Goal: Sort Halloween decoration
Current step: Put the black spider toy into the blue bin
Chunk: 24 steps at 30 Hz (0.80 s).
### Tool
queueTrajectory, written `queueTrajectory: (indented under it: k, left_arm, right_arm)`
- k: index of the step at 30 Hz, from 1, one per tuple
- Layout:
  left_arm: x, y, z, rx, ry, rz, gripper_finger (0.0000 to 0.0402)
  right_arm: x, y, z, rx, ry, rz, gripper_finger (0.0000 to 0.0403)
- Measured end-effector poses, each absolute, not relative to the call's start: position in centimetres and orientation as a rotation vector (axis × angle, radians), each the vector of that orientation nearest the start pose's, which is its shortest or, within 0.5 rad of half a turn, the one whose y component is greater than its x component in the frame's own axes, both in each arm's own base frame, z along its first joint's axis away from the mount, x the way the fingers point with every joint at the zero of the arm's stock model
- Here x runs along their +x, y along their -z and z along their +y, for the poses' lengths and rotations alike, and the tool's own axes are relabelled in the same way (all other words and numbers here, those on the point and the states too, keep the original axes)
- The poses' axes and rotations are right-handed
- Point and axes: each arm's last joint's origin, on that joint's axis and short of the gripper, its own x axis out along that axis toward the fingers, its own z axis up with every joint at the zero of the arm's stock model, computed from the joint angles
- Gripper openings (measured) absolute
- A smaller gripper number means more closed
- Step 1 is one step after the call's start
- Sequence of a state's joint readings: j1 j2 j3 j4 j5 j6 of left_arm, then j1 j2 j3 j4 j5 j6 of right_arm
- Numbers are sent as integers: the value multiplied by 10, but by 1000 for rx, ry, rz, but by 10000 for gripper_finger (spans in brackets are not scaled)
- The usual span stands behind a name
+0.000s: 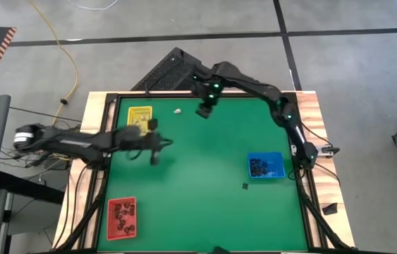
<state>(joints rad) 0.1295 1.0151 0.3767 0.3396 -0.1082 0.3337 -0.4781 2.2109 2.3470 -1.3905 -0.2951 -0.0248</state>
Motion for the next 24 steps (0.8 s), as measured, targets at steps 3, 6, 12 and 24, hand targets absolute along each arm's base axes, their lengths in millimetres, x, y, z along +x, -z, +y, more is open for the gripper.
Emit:
queueTrajectory:
  k: [3, 6, 12, 24]
  left_arm:
    - [229, -189, 70, 192, -255, 449, 15]
    - [253, -183, 114, 60, -348, 539, 16]
    - [308, -181, 172, -82, -324, 770, 25]
    - [396, -204, 234, -184, -244, 1105, 163]
  right_arm:
    - [375, -339, -166, 393, 125, 1278, 146]
    - [360, -353, -138, 333, 112, 1293, 143]
    - [320, -359, -85, 156, 119, 1167, 138]
    - [200, -280, -42, 289, 225, 838, 137]
